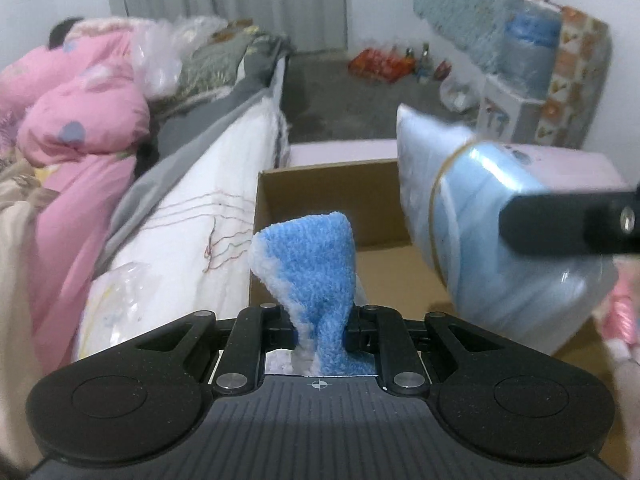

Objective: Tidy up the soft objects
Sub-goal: 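Lower towel and mask bag into the box and open both grippers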

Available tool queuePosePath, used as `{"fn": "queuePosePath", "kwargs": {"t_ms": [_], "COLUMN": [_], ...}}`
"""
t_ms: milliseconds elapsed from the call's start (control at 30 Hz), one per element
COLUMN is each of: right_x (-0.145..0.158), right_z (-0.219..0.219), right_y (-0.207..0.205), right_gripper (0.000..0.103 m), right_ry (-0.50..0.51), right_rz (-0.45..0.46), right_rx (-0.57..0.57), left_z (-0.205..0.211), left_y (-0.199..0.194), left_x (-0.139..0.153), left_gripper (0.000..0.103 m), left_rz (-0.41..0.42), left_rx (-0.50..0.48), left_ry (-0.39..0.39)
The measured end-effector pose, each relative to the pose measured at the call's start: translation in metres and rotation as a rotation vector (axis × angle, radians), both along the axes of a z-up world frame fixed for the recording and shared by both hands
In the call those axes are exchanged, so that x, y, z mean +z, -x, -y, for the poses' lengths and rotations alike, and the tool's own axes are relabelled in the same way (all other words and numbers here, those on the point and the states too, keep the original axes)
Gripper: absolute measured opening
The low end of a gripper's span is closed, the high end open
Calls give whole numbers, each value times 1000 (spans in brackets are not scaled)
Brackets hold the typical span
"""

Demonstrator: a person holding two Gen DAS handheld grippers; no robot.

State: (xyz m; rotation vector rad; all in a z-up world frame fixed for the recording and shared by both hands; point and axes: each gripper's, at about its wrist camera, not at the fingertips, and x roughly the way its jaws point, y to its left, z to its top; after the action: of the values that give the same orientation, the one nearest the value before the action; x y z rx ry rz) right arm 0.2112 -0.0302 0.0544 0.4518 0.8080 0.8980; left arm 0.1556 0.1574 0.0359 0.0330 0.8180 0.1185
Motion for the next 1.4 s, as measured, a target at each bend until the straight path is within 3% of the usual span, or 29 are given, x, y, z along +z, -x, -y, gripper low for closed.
{"fn": "queuePosePath", "kwargs": {"t_ms": [200, 433, 767, 933, 1233, 1400], "right_x": [-26, -44, -59, -57, -72, -71], "right_z": [-33, -41, -45, -43, -45, -47], "right_y": [-37, -64, -80, -78, -88, -88], "right_gripper": [87, 87, 87, 87, 87, 87], "right_ry": [75, 94, 109, 103, 101, 105], "right_rz": [-107, -195, -236, -217, -285, -284], "right_rx": [-25, -60, -96, -99, -107, -112], "left_z": [-12, -13, -7, -13, -6, -6], "left_y": [-34, -57, -75, -78, -79, -77], "left_x": [-15, -25, -30, -25, -27, -24], "left_gripper": [16, 17, 18, 22, 37, 44], "left_rz": [-55, -73, -103, -123, -135, -125], "left_rx": [22, 30, 31, 36, 39, 37], "left_ry": [11, -20, -71, -23, -96, -90]}}
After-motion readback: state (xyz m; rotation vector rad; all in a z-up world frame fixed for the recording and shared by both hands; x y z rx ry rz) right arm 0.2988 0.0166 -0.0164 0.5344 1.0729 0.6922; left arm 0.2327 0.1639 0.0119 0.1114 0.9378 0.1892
